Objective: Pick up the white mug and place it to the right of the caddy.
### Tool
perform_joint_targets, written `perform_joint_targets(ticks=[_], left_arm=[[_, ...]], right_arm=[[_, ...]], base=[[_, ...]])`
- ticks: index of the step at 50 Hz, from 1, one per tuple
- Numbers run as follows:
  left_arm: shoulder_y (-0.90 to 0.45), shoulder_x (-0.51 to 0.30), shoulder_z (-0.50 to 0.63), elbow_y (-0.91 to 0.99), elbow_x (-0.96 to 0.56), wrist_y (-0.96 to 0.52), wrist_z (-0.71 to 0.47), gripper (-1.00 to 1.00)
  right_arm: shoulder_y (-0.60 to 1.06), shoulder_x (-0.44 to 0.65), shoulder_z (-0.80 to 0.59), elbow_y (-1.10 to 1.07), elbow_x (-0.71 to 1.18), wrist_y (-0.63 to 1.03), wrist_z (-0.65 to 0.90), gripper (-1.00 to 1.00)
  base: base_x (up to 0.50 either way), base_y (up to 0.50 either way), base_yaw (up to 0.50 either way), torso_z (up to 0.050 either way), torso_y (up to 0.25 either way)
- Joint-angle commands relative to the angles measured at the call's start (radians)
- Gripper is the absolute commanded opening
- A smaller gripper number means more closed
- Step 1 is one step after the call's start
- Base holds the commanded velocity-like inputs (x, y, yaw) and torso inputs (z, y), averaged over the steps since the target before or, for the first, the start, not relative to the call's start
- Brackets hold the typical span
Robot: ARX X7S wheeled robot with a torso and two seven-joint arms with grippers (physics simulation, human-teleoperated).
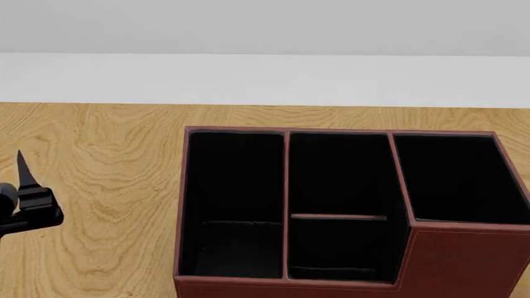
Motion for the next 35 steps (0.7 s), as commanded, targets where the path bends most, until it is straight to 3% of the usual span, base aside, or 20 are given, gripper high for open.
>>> perform_joint_targets(ticks=[1,35], left_arm=[[0.011,-0.004,0.001,0.025,-0.004,-0.010,-0.006,1.00],[0.033,-0.015,-0.001,0.055,-0.013,-0.011,-0.014,1.00]], right_arm=[[-0.035,-0.005,0.012,-0.043,0.007,-0.007,-0.005,1.00],[-0.120,-0.025,0.046,-0.226,0.032,0.007,-0.004,1.00]], base=[[0.00,0.00,0.00,0.000,0.000],[0.00,0.00,0.00,0.000,0.000]])
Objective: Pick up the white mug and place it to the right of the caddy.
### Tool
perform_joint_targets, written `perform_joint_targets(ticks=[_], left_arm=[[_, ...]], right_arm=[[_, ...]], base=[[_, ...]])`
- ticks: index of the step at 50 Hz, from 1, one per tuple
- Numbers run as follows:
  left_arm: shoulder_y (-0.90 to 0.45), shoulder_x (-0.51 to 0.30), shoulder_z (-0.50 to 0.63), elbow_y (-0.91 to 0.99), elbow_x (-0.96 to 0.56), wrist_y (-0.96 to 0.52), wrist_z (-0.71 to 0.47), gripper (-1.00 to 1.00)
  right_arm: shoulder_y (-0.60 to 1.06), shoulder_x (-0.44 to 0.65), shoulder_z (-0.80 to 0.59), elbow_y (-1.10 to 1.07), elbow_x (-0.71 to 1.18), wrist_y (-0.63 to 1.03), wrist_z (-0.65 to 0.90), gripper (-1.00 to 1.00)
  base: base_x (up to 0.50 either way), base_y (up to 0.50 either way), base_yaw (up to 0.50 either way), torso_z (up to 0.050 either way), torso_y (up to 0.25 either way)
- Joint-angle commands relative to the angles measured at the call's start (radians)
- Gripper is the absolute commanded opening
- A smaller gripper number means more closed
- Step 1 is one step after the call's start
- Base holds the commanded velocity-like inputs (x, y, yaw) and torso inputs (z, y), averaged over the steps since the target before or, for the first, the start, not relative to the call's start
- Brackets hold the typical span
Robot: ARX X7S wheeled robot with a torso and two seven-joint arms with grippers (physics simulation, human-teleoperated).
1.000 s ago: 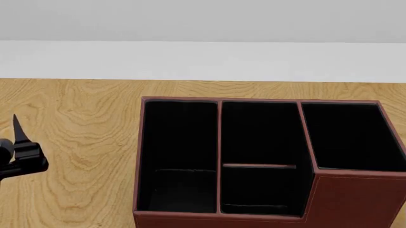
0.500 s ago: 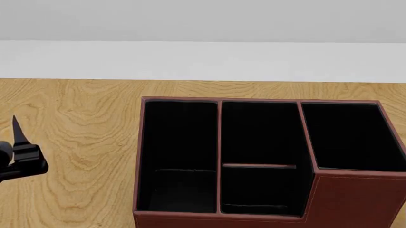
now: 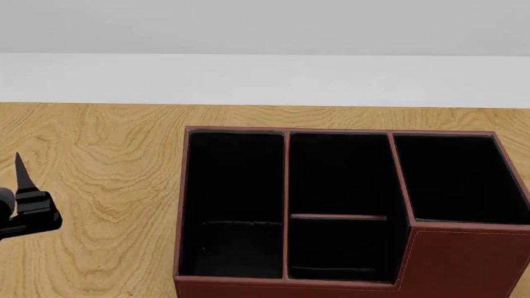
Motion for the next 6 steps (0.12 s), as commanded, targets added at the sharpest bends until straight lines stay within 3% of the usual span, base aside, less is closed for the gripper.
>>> perform_joint_targets(ticks=[1,6], left_arm=[[0.009,-0.004,-0.003,0.006,-0.004,0.004,-0.002,1.00],[0.013,-0.005,-0.004,0.004,-0.004,0.010,-0.003,1.00]], right_arm=[[-0.029,-0.007,0.010,-0.063,0.007,0.008,0.002,1.00],[-0.040,-0.009,0.012,-0.094,0.009,0.015,0.005,1.00]], base=[[0.00,0.00,0.00,0.000,0.000],[0.00,0.00,0.00,0.000,0.000]])
